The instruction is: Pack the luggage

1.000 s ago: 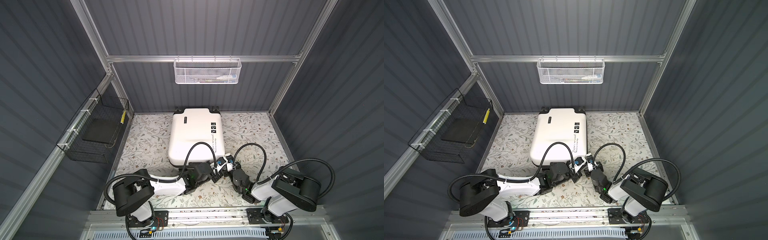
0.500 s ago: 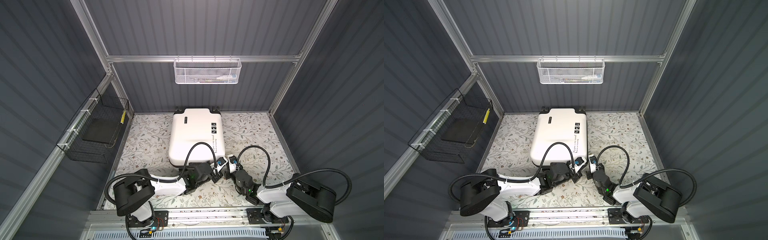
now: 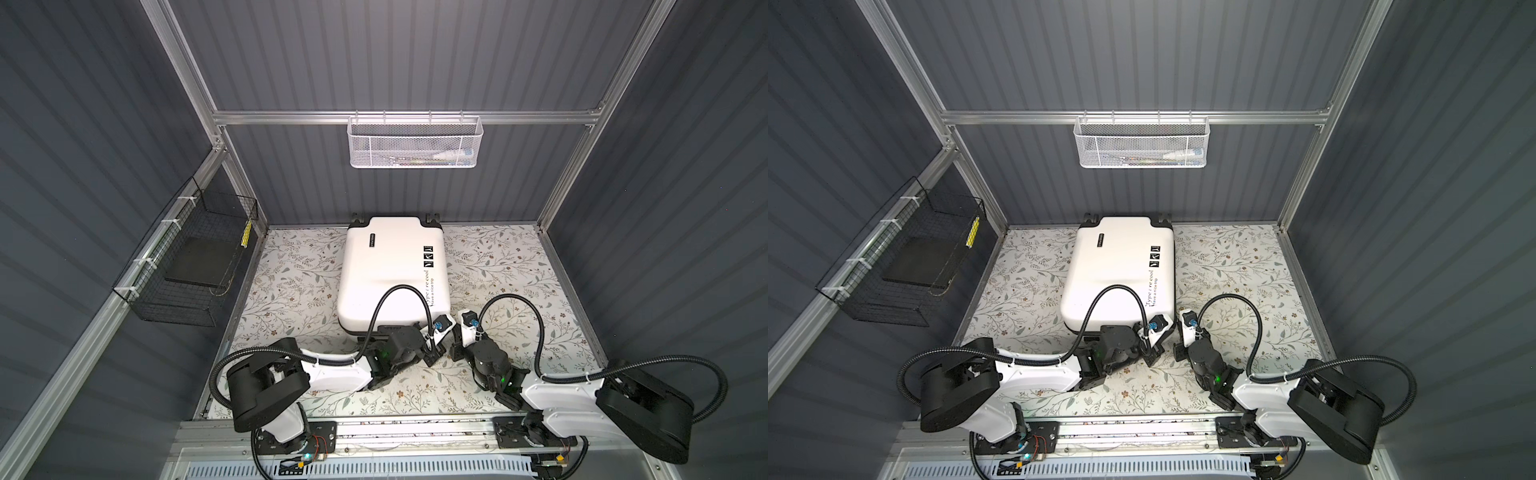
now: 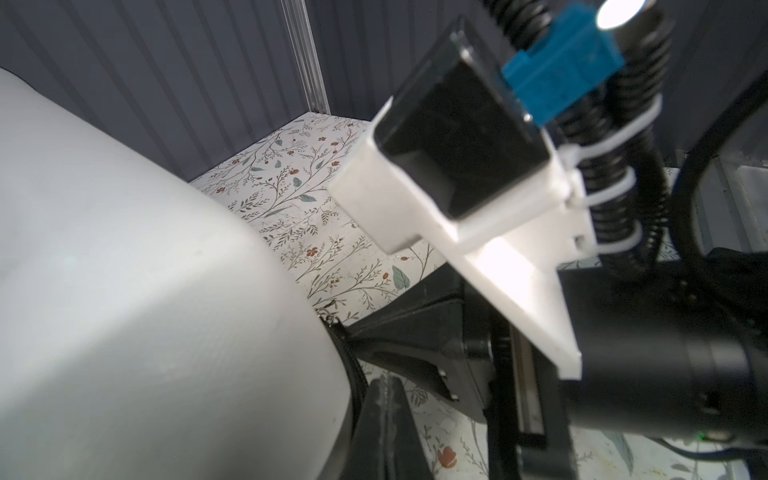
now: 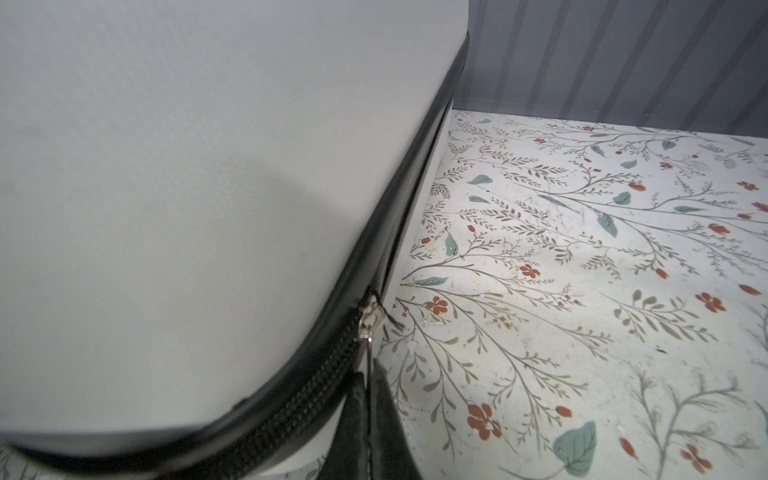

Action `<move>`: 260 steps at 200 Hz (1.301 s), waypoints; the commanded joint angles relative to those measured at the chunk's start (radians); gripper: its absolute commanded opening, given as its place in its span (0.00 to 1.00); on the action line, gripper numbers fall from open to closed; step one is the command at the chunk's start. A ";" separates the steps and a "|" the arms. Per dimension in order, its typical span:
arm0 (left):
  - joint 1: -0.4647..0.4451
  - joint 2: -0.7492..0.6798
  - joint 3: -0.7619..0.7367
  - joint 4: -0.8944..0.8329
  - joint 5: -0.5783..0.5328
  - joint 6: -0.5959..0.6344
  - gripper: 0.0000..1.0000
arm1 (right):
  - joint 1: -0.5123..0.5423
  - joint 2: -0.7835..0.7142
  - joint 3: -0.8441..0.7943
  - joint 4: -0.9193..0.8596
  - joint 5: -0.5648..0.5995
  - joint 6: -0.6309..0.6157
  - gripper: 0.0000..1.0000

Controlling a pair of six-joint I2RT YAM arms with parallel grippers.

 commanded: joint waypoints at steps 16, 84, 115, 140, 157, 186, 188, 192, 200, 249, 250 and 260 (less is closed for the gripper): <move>-0.008 0.015 0.005 0.042 -0.002 -0.010 0.00 | 0.041 -0.073 -0.028 -0.116 -0.087 0.047 0.00; -0.008 0.027 0.011 0.051 -0.001 -0.010 0.00 | 0.087 -0.187 -0.047 -0.225 -0.126 0.100 0.00; -0.007 0.029 0.010 0.057 -0.002 -0.009 0.00 | 0.109 -0.221 -0.063 -0.250 -0.146 0.137 0.00; -0.007 0.026 0.007 0.061 -0.003 -0.009 0.00 | 0.138 -0.231 -0.060 -0.283 -0.139 0.145 0.00; -0.007 0.023 0.006 0.060 -0.003 -0.009 0.00 | 0.151 -0.234 -0.061 -0.294 -0.134 0.150 0.00; -0.007 0.010 0.000 0.056 -0.005 -0.013 0.00 | 0.161 -0.241 -0.066 -0.305 -0.123 0.159 0.00; -0.007 0.008 -0.003 0.054 -0.005 -0.014 0.00 | 0.161 -0.242 -0.067 -0.305 -0.124 0.160 0.00; -0.007 0.005 -0.005 0.053 -0.003 -0.017 0.00 | 0.161 -0.246 -0.068 -0.307 -0.124 0.163 0.00; -0.007 -0.001 -0.013 0.053 -0.005 -0.024 0.00 | 0.164 -0.255 -0.069 -0.313 -0.127 0.169 0.00; -0.007 -0.005 -0.026 0.062 -0.024 -0.024 0.00 | 0.219 -0.284 -0.072 -0.360 -0.122 0.191 0.00; -0.007 -0.005 -0.025 0.062 -0.025 -0.023 0.00 | 0.219 -0.283 -0.072 -0.360 -0.123 0.190 0.00; -0.007 -0.001 -0.021 0.062 -0.022 -0.021 0.00 | 0.228 -0.281 -0.069 -0.364 -0.129 0.193 0.00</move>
